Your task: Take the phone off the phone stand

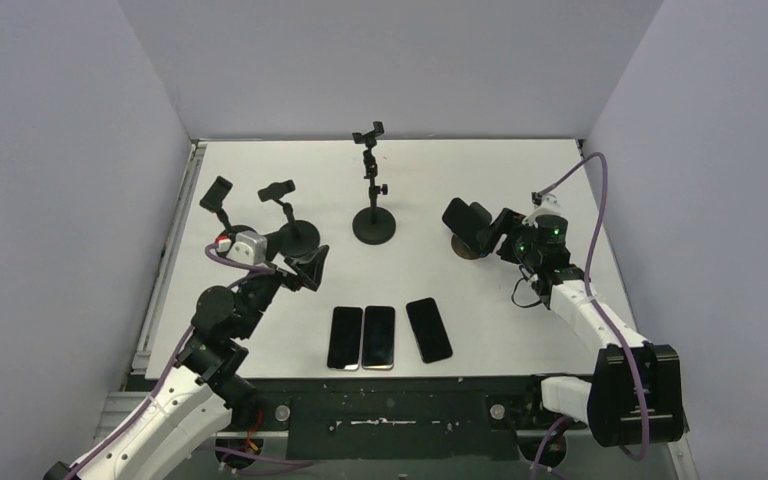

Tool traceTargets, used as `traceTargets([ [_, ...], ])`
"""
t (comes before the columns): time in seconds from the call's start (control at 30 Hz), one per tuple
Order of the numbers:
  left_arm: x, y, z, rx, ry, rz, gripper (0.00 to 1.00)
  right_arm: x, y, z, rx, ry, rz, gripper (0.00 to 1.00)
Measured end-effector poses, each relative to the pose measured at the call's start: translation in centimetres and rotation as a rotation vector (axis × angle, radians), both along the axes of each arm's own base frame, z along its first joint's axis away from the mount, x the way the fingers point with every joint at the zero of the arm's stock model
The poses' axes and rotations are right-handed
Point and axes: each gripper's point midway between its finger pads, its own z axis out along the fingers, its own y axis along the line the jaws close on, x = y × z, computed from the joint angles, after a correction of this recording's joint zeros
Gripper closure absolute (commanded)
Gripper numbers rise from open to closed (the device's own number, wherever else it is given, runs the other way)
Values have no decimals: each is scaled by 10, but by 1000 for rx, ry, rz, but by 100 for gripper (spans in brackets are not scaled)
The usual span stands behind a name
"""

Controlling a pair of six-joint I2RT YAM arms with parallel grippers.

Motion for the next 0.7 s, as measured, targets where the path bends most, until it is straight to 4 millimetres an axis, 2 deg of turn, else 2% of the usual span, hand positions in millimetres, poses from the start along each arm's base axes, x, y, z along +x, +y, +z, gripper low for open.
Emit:
traceTargets([
  [0.1,-2,-2,-13,27,25,-14,4,3,-1,-4,5,-1,29,39],
  [0.27,-4,-7,-15,38,26,-41,5,12,0,0,28,-53,81,44],
  [0.4,-6,-11,-16,43,25,-66,5,14,9,0,51,-78,136,48],
  [0.7,-7,-16,-22,56,38,-88,5,17,13,-14,57,-56,168,70],
])
